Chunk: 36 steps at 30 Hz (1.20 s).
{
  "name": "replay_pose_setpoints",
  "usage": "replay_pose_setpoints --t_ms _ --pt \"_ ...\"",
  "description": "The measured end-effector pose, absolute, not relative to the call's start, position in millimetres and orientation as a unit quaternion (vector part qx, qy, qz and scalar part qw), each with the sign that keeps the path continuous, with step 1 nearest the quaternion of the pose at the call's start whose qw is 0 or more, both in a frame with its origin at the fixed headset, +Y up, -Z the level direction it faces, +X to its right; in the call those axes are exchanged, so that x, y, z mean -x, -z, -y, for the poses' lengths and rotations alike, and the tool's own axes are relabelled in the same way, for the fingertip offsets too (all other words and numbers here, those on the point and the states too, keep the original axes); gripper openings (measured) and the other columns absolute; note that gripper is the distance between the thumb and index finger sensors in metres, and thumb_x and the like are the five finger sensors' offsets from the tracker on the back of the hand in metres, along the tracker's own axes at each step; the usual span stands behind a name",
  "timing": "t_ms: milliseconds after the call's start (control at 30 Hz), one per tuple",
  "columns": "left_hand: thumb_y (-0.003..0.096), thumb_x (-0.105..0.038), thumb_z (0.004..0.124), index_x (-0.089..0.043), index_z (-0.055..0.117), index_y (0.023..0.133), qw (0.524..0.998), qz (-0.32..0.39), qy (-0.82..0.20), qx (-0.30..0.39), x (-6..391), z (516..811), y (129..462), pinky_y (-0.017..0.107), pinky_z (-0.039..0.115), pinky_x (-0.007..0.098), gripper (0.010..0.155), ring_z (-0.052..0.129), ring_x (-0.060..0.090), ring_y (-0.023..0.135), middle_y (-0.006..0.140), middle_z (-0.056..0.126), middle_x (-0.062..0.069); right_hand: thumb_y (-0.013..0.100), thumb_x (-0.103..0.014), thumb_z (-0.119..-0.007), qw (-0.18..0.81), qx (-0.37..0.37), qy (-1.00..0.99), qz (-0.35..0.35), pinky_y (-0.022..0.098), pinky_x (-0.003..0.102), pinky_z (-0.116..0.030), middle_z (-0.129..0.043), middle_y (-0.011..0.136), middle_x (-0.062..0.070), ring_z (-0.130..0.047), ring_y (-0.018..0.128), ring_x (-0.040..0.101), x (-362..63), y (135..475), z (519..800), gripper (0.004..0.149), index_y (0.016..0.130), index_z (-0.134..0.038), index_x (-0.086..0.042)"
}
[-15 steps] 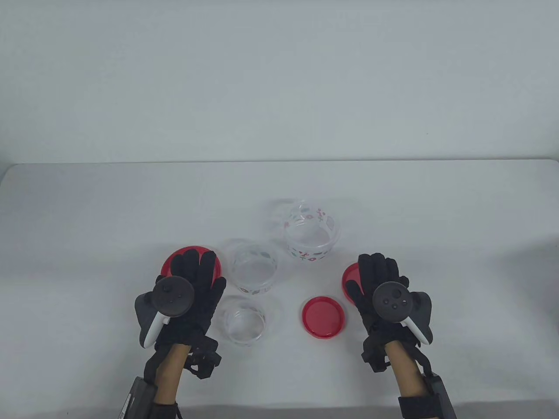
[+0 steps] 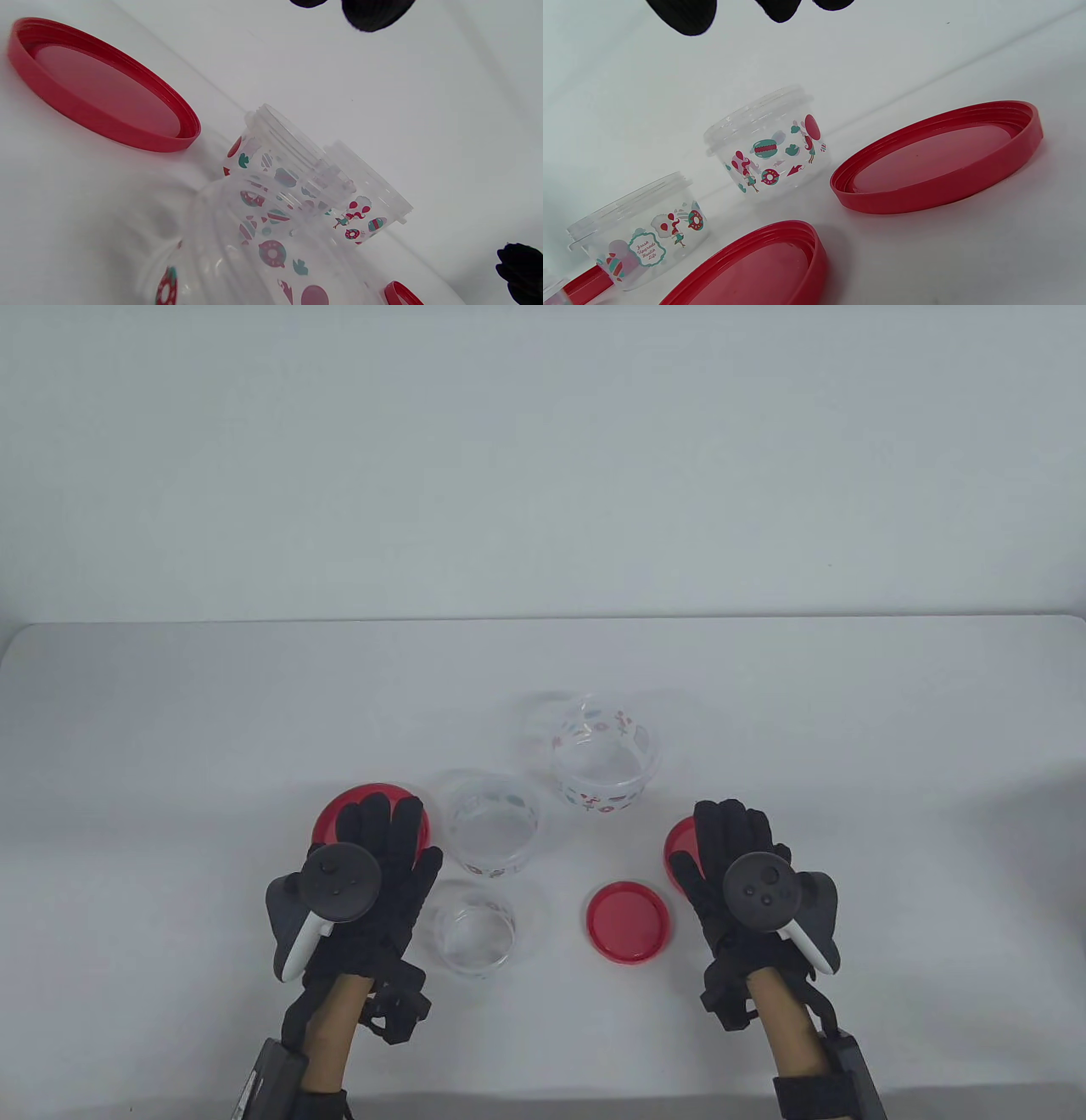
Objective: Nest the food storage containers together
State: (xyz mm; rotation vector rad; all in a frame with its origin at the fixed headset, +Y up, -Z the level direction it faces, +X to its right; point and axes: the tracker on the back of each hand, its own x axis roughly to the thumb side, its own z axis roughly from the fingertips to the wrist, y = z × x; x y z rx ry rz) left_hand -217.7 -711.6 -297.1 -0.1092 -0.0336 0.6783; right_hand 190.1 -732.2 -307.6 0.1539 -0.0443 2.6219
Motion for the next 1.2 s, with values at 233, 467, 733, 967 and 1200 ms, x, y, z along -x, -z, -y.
replay_pose_setpoints --t_ms 233,467,733,967,1200 --pt "0.0652 -0.054 0.048 -0.039 0.016 0.122 0.941 0.014 -0.332 0.057 217.3 712.0 296.7 0.072 -0.012 0.059 0.067 -0.012 0.029 0.115 0.129 -0.001 -0.002 0.064 -0.047 -0.055 0.260 -0.058 -0.964 0.011 0.062 0.070 -0.021 -0.018 0.118 0.019 -0.015 0.101 0.047 -189.7 307.7 732.7 0.069 0.116 -0.028 -0.012" --pt "0.0648 -0.055 0.050 -0.038 0.012 0.121 0.946 0.022 -0.316 0.064 214.4 710.8 296.6 0.078 0.005 0.064 0.070 -0.002 0.035 0.117 0.128 0.000 0.001 0.064 -0.047 -0.055 0.262 -0.058 -0.963 0.010 0.062 0.070 -0.021 -0.018 0.117 0.019 -0.015 0.101 0.047 -189.3 307.7 732.9 0.069 0.116 -0.028 -0.011" --pt "0.0639 -0.059 0.052 -0.033 0.014 0.122 0.962 0.015 -0.256 0.092 207.8 712.2 296.4 0.074 0.056 0.059 0.074 0.055 0.044 0.109 0.130 0.021 0.011 0.064 -0.047 -0.055 0.270 -0.057 -0.961 0.008 0.062 0.070 -0.021 -0.018 0.117 0.020 -0.016 0.101 0.048 -189.4 307.5 733.4 0.069 0.115 -0.027 -0.011" --pt "0.0625 -0.061 0.055 -0.023 0.025 0.123 0.968 -0.004 -0.216 0.128 206.1 716.4 297.9 0.061 0.076 0.047 0.078 0.082 0.040 0.087 0.121 0.058 0.016 0.064 -0.047 -0.055 0.275 -0.057 -0.960 0.004 0.062 0.070 -0.022 -0.018 0.117 0.020 -0.016 0.101 0.048 -189.5 307.3 733.5 0.070 0.115 -0.024 -0.011" --pt "0.0627 -0.059 0.056 -0.023 0.041 0.123 0.966 -0.011 -0.188 0.180 202.7 724.5 300.9 0.048 0.083 0.041 0.072 0.095 0.034 0.066 0.099 0.085 0.014 0.064 -0.047 -0.054 0.281 -0.057 -0.958 -0.002 0.062 0.070 -0.022 -0.018 0.117 0.021 -0.016 0.101 0.048 -189.2 307.1 734.0 0.070 0.115 -0.024 -0.010"
